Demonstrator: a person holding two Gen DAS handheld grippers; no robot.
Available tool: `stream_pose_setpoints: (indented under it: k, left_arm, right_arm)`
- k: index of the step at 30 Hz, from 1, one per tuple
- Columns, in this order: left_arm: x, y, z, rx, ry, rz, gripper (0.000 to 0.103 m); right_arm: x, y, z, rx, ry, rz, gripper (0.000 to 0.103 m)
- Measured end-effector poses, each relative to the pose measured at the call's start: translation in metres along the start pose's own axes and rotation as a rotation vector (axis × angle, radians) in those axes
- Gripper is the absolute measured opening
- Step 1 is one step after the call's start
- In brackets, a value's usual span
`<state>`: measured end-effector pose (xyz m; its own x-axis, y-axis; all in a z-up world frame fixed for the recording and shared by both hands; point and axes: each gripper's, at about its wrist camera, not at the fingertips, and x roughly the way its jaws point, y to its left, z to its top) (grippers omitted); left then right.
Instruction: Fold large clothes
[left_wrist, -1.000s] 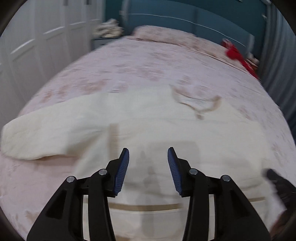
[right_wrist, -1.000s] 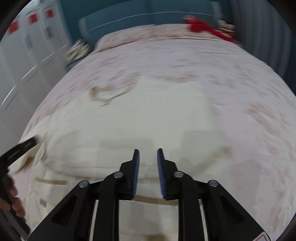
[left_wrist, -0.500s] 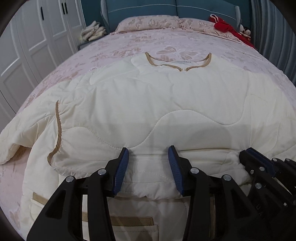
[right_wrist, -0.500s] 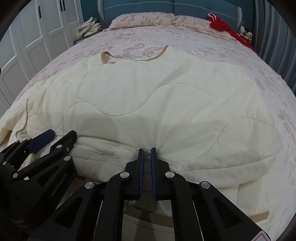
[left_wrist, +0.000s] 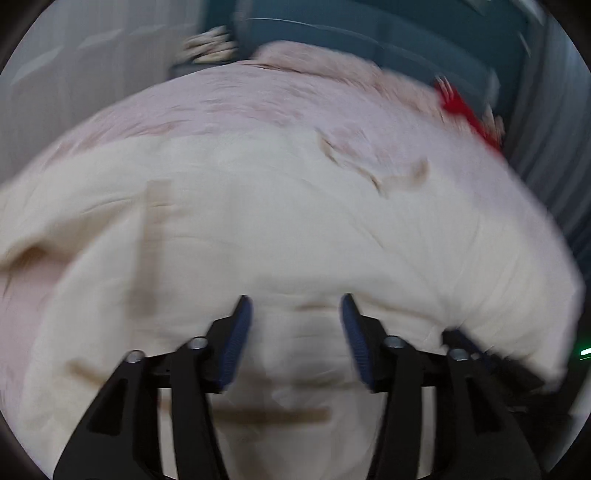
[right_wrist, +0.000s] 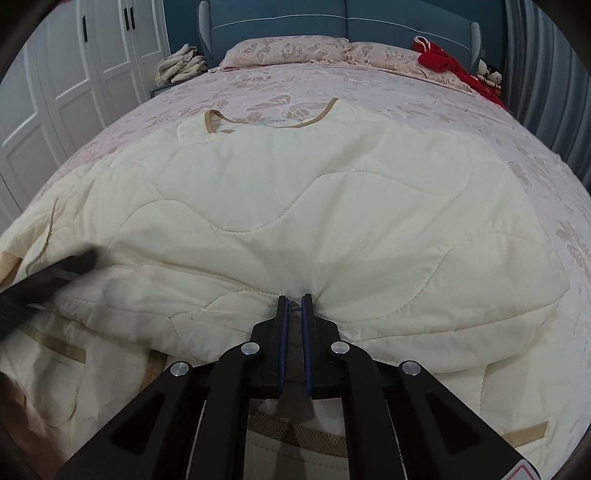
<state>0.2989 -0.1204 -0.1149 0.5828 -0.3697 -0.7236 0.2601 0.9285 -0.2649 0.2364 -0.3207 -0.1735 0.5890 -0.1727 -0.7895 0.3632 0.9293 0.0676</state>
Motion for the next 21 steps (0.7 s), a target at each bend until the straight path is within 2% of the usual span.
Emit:
stream_pose_setpoints:
  k: [2,4,6,8,10,14,17,19,21]
  left_arm:
    - [-0.036,0.049,0.01,-0.132,-0.068,0.01,0.097]
    - [-0.067,0.11,0.019,-0.25,-0.125,0.067,0.098]
    - [-0.084,0.178,0.028,-0.36,-0.123,0.127,0.098]
    - [-0.097,0.258,0.033,-0.502,-0.112,0.225,0.098]
    - [-0.109,0.336,0.032,-0.648,-0.126,0.324,0.098]
    - [-0.116,0.423,0.032,-0.781,-0.125,0.457,0.098]
    - [-0.105,0.454,0.035,-0.801,-0.094,0.463,0.098]
    - [-0.099,0.46,0.04,-0.795,-0.099,0.463,0.098]
    - [-0.093,0.457,0.049,-0.754,-0.099,0.458,0.09]
  right_arm:
    - [-0.001,-0.005,0.001,0.023,0.005,0.028,0.005]
    - [-0.008,-0.008,0.006,0.05,0.029,0.043,0.007]
    - [-0.023,-0.007,0.007,0.084,0.05,0.028,0.027]
    - [-0.048,-0.002,0.0,0.114,0.036,-0.018,0.092]
    - [-0.076,0.01,-0.015,0.096,-0.008,-0.065,0.095]
    - [-0.106,0.042,-0.046,-0.018,0.007,-0.088,0.094]
    - [-0.119,0.059,-0.062,-0.057,0.028,-0.069,0.094]
    - [-0.125,0.069,-0.068,-0.072,0.047,-0.055,0.094]
    - [-0.132,0.074,-0.073,-0.078,0.062,-0.042,0.094]
